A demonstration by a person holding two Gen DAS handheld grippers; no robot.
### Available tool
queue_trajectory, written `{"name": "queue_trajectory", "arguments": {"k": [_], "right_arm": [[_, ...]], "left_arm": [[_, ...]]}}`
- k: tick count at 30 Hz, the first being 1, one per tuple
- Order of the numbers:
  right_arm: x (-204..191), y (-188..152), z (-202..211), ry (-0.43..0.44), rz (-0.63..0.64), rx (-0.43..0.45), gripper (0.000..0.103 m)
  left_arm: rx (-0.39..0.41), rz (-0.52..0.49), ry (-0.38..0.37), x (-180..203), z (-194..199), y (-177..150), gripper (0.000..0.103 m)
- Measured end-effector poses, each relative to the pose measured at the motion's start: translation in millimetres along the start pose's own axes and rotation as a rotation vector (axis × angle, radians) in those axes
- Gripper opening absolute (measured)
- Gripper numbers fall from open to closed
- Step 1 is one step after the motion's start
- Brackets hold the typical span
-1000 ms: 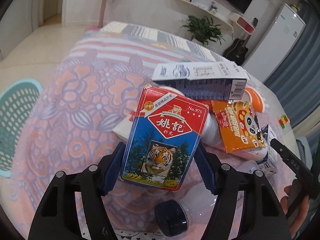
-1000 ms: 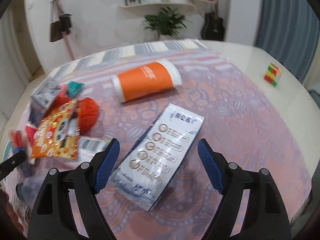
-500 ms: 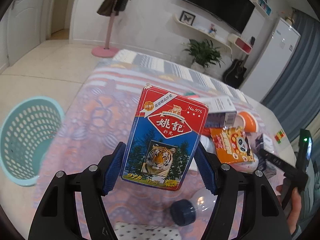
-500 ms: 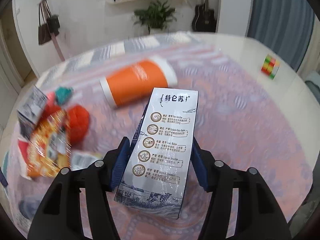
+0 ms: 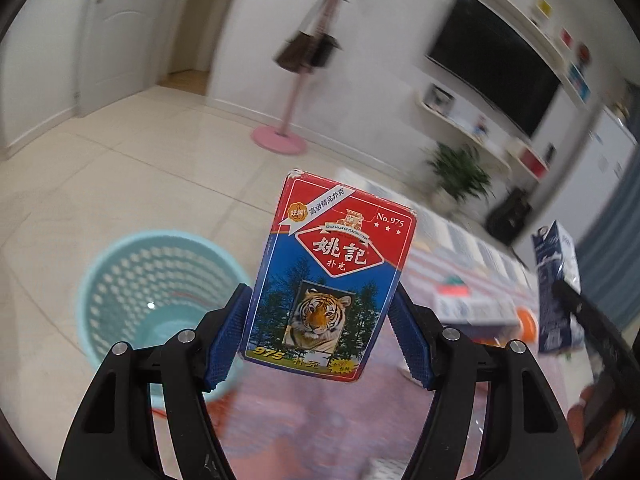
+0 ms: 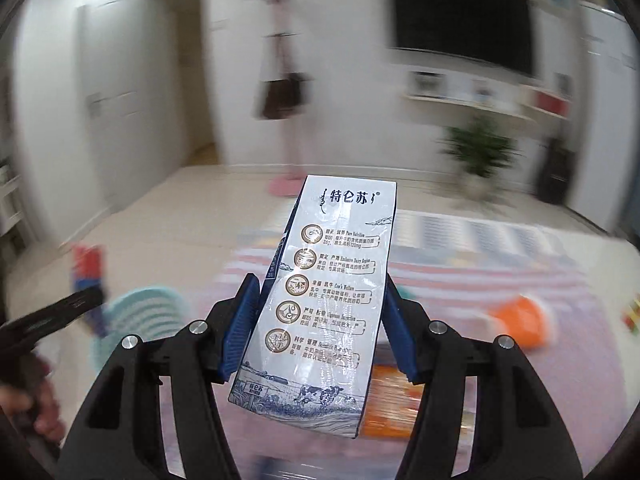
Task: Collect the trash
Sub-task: 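Carry both items to the blue wastebasket and open both tools to drop them, then grasp the heart-print tissue with the left tool while the right tool grasps the water bottle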
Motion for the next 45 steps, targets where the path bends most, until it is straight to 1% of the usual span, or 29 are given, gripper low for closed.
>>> {"name": "queue_trajectory", "arguments": {"k": [2,5,8,11,13,15,16,18,19,21,23,24,25,27,29,34,37,40,43,45], "right_arm": [[-38.0,2.5,-14.3,0.074,0.046,-0.017,0.056],[-87.9,2.2,-39.0,0.158,0.096,-0.064,0.056],[-126.7,-5.2,-61.2,0.221,0.134,-0.119,0.056],[-160.3,-14.3,-83.6,0.273,0.158,-0.179,0.056],[-176.8,-21.9,-101.1,0.288,0.172,-0.221,0.056],[-191.5,-32.1,-119.5,0.307,0.169,-0.281,0.056],[-196.8,-36.7,-123.2,0.311,0.168,-0.301,0.056],[-206.5,-48.6,-143.4,0.305,0.169,-0.362,0.057],[-208.9,-50.5,-149.5,0.302,0.168,-0.379,0.057],[-217.9,-62.2,-163.7,0.303,0.168,-0.424,0.057],[-224.4,-68.4,-173.1,0.298,0.166,-0.446,0.059],[-226.0,-70.6,-175.5,0.297,0.164,-0.46,0.06],[-226.7,-71.6,-176.8,0.297,0.161,-0.464,0.062],[-226.0,-72.1,-175.4,0.291,0.167,-0.456,0.063],[-223.3,-70.6,-173.8,0.289,0.164,-0.449,0.067],[-210.4,-66.9,-168.5,0.289,0.139,-0.449,0.067],[-198.5,-61.1,-155.7,0.303,0.129,-0.425,0.067],[-182.1,-49.2,-135.8,0.307,0.135,-0.367,0.067],[-153.1,-32.4,-103.5,0.329,0.106,-0.298,0.067],[-132.5,-24.2,-84.1,0.324,0.093,-0.254,0.067]], "left_arm": [[0.011,0.041,0.026,-24.3,2.5,9.7,0.066],[0.022,0.113,0.059,-63.4,3.3,20.0,0.066],[0.021,0.166,0.094,-97.4,0.3,21.4,0.066],[-0.001,0.221,0.125,-127.0,-6.1,18.2,0.066],[-0.02,0.241,0.142,-141.4,-12.1,17.1,0.066],[-0.046,0.271,0.15,-156.4,-20.2,14.6,0.066],[-0.062,0.284,0.152,-163.3,-25.3,12.4,0.066],[-0.099,0.299,0.159,-173.8,-34.5,4.8,0.067],[-0.129,0.314,0.159,-179.1,-41.2,0.3,0.067],[-0.155,0.32,0.15,-186.5,-50.8,-4.3,0.067],[-0.176,0.314,0.159,-188.8,-57.6,-7.4,0.069],[-0.183,0.313,0.156,-189.9,-59.1,-9.8,0.073],[-0.184,0.313,0.152,-190.4,-59.0,-12.9,0.075],[-0.183,0.303,0.144,-191.9,-57.4,-14.2,0.076],[-0.172,0.292,0.145,-193.6,-54.3,-14.3,0.081],[-0.155,0.284,0.107,-185.9,-46.8,-14.1,0.082],[-0.132,0.244,0.062,-163.9,-39.5,-9.9,0.082],[-0.102,0.176,0.008,-134.2,-28.5,-5.9,0.082],[-0.079,0.087,-0.036,-98.4,-13.7,-3.9,0.082],[-0.057,0.022,-0.072,-70.7,-2.6,-3.5,0.083]]}}
Point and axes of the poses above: each gripper's, at about its wrist camera, not at the fingertips, and z roughly against the way its jaws point, x to its right, y to its top, the point moved 6 cm from there along -z, roughly the way its jaws point, and after that the axes turned 1 degree about -z, right-handed, at the moved point
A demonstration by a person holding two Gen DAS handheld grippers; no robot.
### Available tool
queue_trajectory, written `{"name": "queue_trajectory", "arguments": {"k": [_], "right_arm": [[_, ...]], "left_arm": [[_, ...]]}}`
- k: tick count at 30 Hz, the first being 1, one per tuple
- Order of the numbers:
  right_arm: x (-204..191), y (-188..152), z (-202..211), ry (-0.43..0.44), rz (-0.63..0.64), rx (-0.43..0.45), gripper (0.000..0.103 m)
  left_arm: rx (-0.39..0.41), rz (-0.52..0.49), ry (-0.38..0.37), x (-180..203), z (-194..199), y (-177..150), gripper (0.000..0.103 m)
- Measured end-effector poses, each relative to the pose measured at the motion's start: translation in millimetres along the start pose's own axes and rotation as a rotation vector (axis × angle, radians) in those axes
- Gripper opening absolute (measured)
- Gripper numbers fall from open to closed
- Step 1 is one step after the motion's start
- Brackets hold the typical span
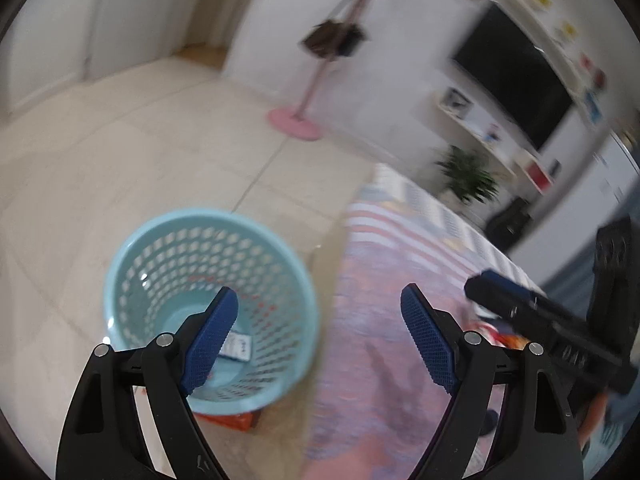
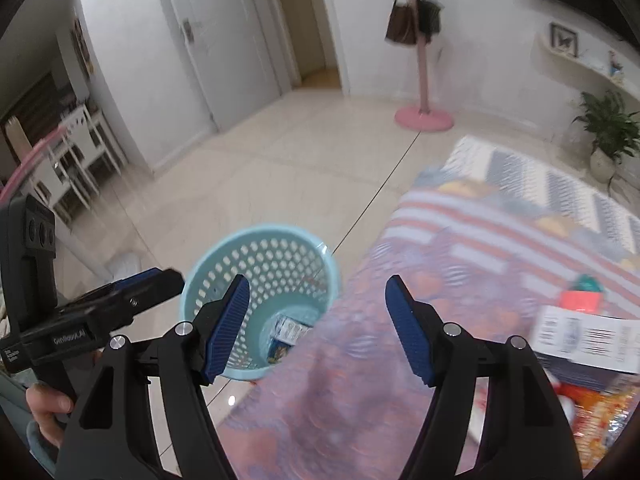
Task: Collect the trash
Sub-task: 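Grasp the heart-print tissue with the left tool while the right tool grasps the water bottle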
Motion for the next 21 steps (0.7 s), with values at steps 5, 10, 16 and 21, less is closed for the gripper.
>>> {"name": "queue_trajectory", "arguments": {"k": [5,10,16,21], "right_arm": [[50.3,-18.8,74.4,-0.071,-0.009,0.09,0.067],[100.0,-53.5,125.9,-0.135,-0.055,0.126,0.067],[143.5,-98.8,152.1,-0.132,-0.121,0.118,0.067],[157.2,-126.6,146.0,-0.109,-0.12,0.066,0.067]], "left_arm": [[-0.032,-0.024,-0.14,57.6,8.8,-31.8,0.087],[-0.106,-0.087,-0.182,104.7,8.5,-85.8,0.087],[-0.204,-0.14,-0.151,132.8,-2.4,-139.0,0.087],[-0.247,-0.236,-0.105,150.9,-8.3,-166.8,0.087]]}}
Point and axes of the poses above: each gripper's, at about its wrist camera, not at the fingertips, and z roughly against the way its jaws point, x to its right, y to its top, the point moved 6 cm from there along -z, roughly the way its jaws point, and after that the axes turned 1 degree about -z, right-handed, at the moved point
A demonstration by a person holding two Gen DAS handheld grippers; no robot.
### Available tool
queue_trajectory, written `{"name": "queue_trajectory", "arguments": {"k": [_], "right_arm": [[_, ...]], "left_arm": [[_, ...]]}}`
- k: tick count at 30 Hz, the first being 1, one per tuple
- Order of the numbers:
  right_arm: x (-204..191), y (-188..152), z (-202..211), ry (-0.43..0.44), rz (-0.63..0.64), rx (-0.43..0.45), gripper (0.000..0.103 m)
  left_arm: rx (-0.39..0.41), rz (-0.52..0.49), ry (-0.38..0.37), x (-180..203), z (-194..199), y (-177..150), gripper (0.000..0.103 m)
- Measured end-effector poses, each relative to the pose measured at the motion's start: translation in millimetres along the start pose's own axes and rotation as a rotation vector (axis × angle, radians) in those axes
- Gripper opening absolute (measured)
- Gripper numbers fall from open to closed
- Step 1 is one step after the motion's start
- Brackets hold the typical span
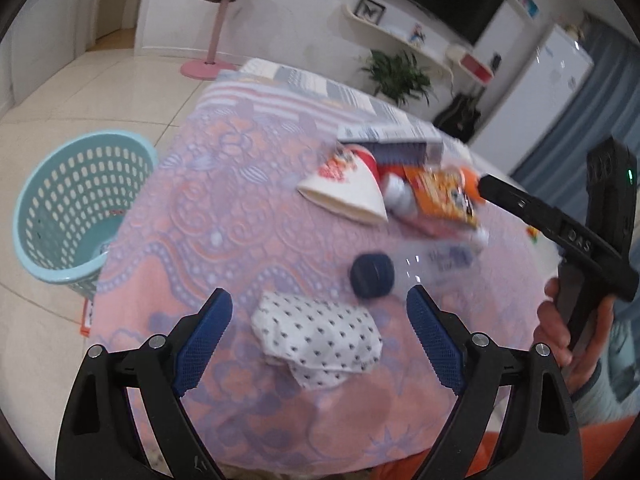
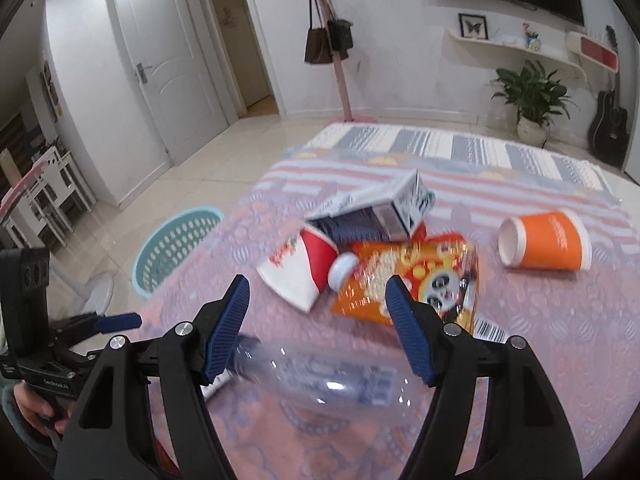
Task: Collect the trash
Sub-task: 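Grasp the heart-print tissue with the left tool while the right tool grasps the water bottle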
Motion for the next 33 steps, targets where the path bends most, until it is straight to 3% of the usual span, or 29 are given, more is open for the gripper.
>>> {"name": "queue_trajectory", "arguments": {"k": [6,10,18,27,30,33], "right_arm": [[3.3,-21.4,-29.7,0.053,0.018,-0.121,0.067],[8.4,-33.2,-41.7,0.041,0.018,-0.188,0.067],[0.4,-63.4,-28.1,0.061,0.093,-0.301,0.067],[-25.5,-78.4,-33.1,0.039,0.158,-0.309,0.068],[-33.7,-85.1,-43.4,0.011,0.18,-0.324,0.068],[-35.1,-87.9,-52.3,-0.031,0.197,-0.333,0.065]], "left_arm": [[-0.039,-0.064,0.056,9.4,-17.2,-12.4,0.089],[-0.073,-0.094,0.085,9.7,-29.2,-20.0,0.089],[-0.127,-0.144,0.116,12.4,-44.1,-32.3,0.089],[-0.123,-0.178,0.183,12.0,-54.4,-35.2,0.087],[-0.116,-0.208,0.229,12.0,-55.7,-34.9,0.078],[-0.098,-0.192,0.234,5.8,-51.5,-30.5,0.061]]}}
Point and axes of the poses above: each gripper's, at about its wrist camera, not at the fingertips, and z roughly against the way its jaws point, x to its right, y to its top, the point moved 6 cm from there along -z, roughly the way its jaws point, and after that the axes turned 1 degree about -z, right-handed, at the moved point
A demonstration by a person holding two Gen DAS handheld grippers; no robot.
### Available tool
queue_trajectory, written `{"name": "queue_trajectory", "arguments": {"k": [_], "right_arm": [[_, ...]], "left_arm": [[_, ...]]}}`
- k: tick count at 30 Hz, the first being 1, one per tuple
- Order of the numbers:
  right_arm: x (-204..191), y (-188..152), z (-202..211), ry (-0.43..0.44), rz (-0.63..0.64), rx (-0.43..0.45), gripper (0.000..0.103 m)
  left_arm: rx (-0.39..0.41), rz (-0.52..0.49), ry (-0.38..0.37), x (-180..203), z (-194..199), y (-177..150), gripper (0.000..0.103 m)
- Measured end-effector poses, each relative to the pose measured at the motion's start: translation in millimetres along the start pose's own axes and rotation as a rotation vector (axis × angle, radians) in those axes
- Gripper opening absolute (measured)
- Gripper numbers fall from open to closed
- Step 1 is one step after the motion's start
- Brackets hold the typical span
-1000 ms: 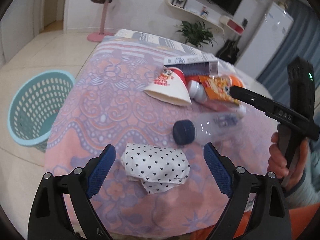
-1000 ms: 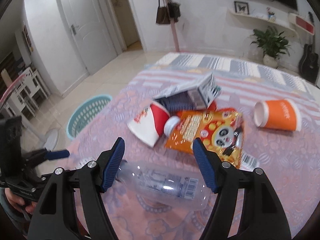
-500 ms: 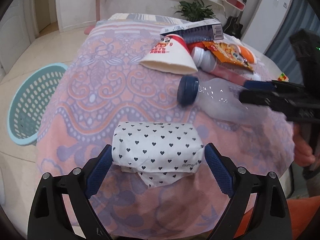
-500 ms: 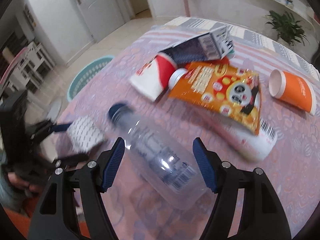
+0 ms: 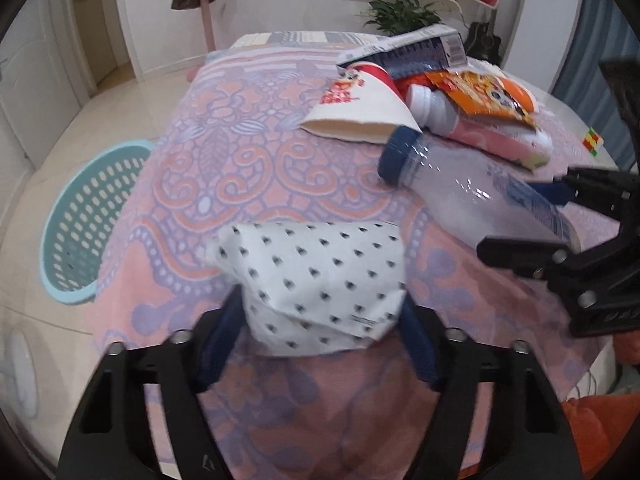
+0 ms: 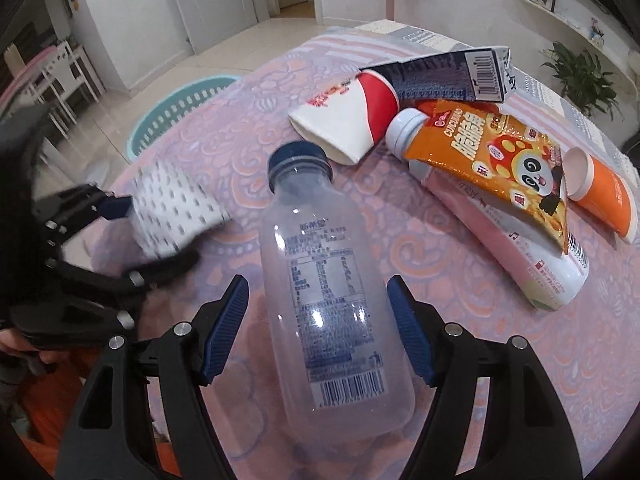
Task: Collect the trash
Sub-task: 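Grasp the heart-print tissue with the left tool while the right tool grasps the water bottle, then carry tissue and bottle over the wastebasket and open both tools to drop them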
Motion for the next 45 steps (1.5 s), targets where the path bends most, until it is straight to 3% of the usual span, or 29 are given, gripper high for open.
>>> {"name": "queue_trajectory", "arguments": {"k": [1,6,7,10,17,22,28,31,38,45], "right_arm": [[-0.4,-0.1,-1.4,-0.018,0.004,0.002,0.057],[-3.6,2.2,0.2,-0.021,0.01,0.036,0.054],[-6.0,3.9,2.3,-0.018,0.011,0.05,0.054],[-11.1,10.3,10.8,-0.006,0.011,0.083,0.053],[-28.4,48.5,44.4,0.022,0.013,0.195,0.053],[-44.4,94.3,70.9,0.027,0.036,0.289,0.053],[-84.4,167.6,83.4,0.061,0.07,0.389,0.053],[-112.7,198.0,70.6,0.076,0.109,0.395,0.053],[-173.7,235.2,17.6,0.121,0.164,0.334,0.053],[-215.7,245.5,-64.0,0.09,0.207,0.189,0.053]], "left_arm": [[0.005,0.011,-0.006,-3.0,0.9,0.8,0.052],[0.022,0.102,-0.054,-25.1,3.4,5.5,0.019],[0.023,0.122,-0.069,-28.5,3.6,5.8,0.017],[0.059,0.171,-0.137,-34.8,10.8,11.2,0.015],[0.164,0.217,-0.21,-41.5,46.7,33.5,0.015],[0.255,0.239,-0.201,-69.3,85.7,66.2,0.015],[0.362,0.334,-0.158,-145.4,127.1,100.5,0.015],[0.392,0.381,-0.129,-181.0,135.7,109.0,0.015],[0.365,0.524,-0.11,-259.6,117.5,107.5,0.015],[0.206,0.74,-0.137,-320.7,43.0,76.9,0.015]]}}
Point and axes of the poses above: each gripper's, at about its wrist camera, not at the fingertips, and z roughly against the way its jaws point, x to its right, y to its top, the point moved 6 cm from there along -z, roughly the way its jaws point, and after that the axes turned 1 degree about -z, right-handed, at the moved point
